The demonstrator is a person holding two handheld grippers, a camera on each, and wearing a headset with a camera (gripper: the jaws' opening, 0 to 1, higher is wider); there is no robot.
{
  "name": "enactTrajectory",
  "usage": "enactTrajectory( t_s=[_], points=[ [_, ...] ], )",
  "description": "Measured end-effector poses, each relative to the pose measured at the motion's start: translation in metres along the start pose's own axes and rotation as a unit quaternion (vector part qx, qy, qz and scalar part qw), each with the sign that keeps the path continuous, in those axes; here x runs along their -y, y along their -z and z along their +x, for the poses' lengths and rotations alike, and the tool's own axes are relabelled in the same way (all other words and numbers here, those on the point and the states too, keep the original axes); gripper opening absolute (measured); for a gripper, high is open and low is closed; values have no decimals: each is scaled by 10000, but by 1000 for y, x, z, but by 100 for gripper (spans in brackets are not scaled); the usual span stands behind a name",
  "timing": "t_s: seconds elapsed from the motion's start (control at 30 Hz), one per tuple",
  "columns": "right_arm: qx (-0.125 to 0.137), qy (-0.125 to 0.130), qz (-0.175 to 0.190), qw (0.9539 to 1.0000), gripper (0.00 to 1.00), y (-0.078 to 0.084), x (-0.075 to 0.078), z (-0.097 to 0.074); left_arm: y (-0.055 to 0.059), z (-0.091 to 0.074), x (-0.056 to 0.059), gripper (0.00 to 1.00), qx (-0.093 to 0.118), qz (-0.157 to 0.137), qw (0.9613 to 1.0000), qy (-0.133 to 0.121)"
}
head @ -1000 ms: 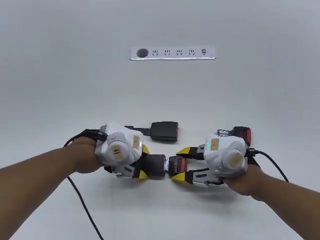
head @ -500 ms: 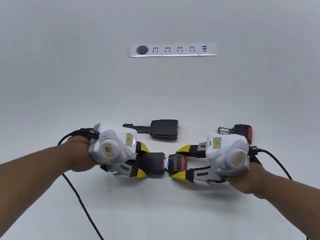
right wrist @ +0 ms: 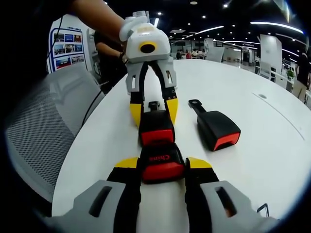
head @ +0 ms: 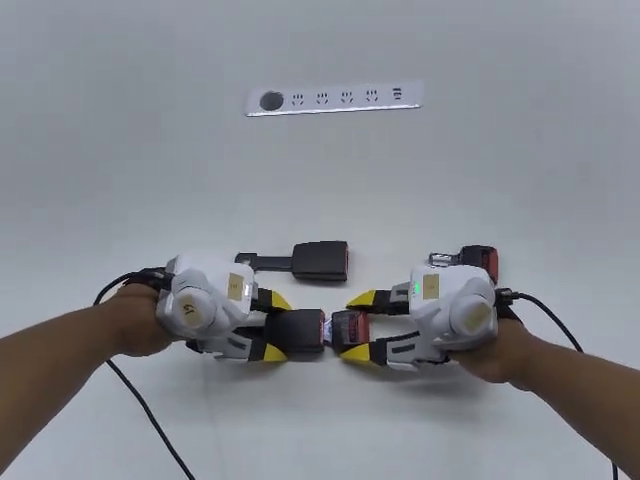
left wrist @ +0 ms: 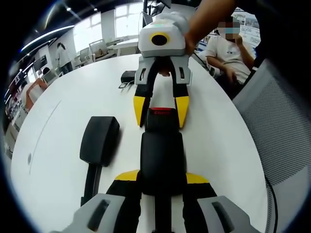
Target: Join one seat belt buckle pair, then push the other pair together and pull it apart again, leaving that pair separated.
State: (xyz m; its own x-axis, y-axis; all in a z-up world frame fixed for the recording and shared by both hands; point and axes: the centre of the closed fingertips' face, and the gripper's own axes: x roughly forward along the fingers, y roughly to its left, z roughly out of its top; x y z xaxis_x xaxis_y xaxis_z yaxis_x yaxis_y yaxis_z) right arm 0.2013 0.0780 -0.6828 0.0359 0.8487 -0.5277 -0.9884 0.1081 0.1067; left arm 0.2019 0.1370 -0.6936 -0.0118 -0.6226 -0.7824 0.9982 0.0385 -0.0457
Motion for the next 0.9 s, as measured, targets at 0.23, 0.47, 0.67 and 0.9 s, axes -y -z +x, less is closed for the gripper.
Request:
enactTrajectory(
  t_s=[0.23,0.47,0.67,0.9],
  points=[
    [70,-4,40,10000,32,1,0,0,-2,0,0,33,94,-27,9999,34],
    [98,22,33,9999,32,2,1,0,-3,-1,0,32,130,-25,9999,61],
    [90,3,15,10000,32,2,1,-1,-3,-1,-1,32,164,-24,9998,75],
    [171,37,102,9998,32,1,0,-2,-3,-1,-1,32,198,-28,9998,86]
  ],
)
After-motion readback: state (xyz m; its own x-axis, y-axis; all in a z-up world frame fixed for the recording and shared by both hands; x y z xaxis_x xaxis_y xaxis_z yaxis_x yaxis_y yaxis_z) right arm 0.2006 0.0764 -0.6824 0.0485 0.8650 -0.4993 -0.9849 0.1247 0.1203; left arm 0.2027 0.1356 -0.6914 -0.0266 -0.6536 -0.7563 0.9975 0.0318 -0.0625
